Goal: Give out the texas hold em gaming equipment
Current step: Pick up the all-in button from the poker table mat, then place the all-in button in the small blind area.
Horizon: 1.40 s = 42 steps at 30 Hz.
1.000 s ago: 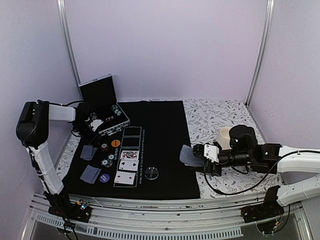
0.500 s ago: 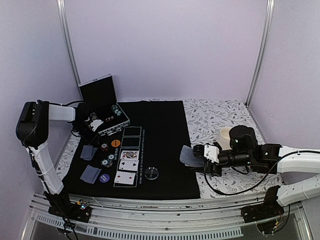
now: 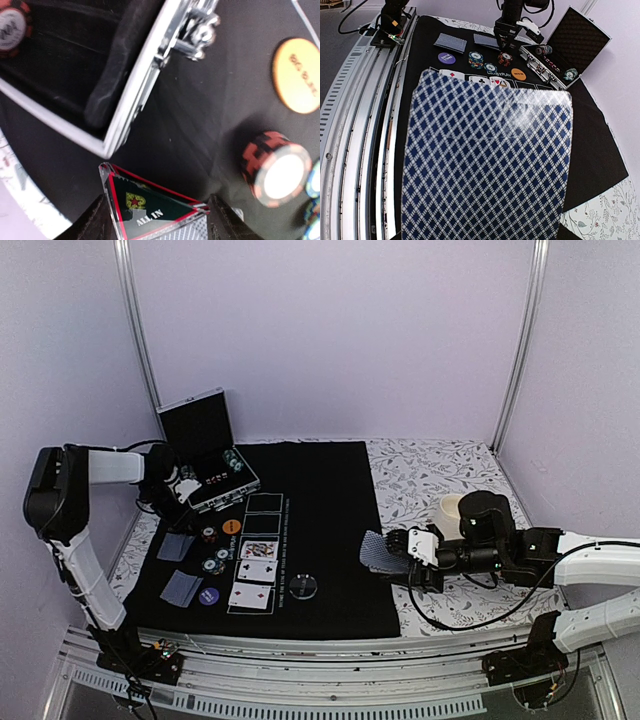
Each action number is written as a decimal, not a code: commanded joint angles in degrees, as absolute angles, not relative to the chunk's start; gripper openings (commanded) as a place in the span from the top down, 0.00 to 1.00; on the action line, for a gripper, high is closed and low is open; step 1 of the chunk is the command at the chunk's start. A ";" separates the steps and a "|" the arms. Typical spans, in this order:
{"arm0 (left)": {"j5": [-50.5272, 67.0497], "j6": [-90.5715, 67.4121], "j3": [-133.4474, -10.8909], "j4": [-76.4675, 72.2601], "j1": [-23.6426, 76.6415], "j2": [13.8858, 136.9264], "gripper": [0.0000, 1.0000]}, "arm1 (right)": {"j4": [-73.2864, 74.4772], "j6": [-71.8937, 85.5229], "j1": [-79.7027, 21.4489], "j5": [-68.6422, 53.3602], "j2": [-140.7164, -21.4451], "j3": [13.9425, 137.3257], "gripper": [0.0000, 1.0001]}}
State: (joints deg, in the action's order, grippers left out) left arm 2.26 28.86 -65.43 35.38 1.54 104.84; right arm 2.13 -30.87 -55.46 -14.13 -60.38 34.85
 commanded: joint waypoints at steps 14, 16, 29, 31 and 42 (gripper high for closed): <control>-1.34 31.64 -63.18 38.69 8.60 90.20 0.64 | 1.02 -30.70 -55.35 -15.34 -59.40 34.63 0.44; -0.45 31.51 -63.63 39.37 9.68 87.86 0.64 | 1.01 -30.67 -55.33 -15.45 -59.49 34.61 0.44; 7.98 28.00 -73.48 46.13 23.38 92.84 0.71 | 1.89 -30.51 -55.29 -14.55 -59.36 35.00 0.43; 9.75 27.71 -73.52 46.07 25.19 93.65 0.71 | 2.13 -30.42 -55.16 -14.39 -59.33 35.10 0.43; 13.66 25.93 -73.47 40.51 31.37 99.79 0.72 | 4.73 -28.71 -54.45 -12.91 -58.62 35.88 0.43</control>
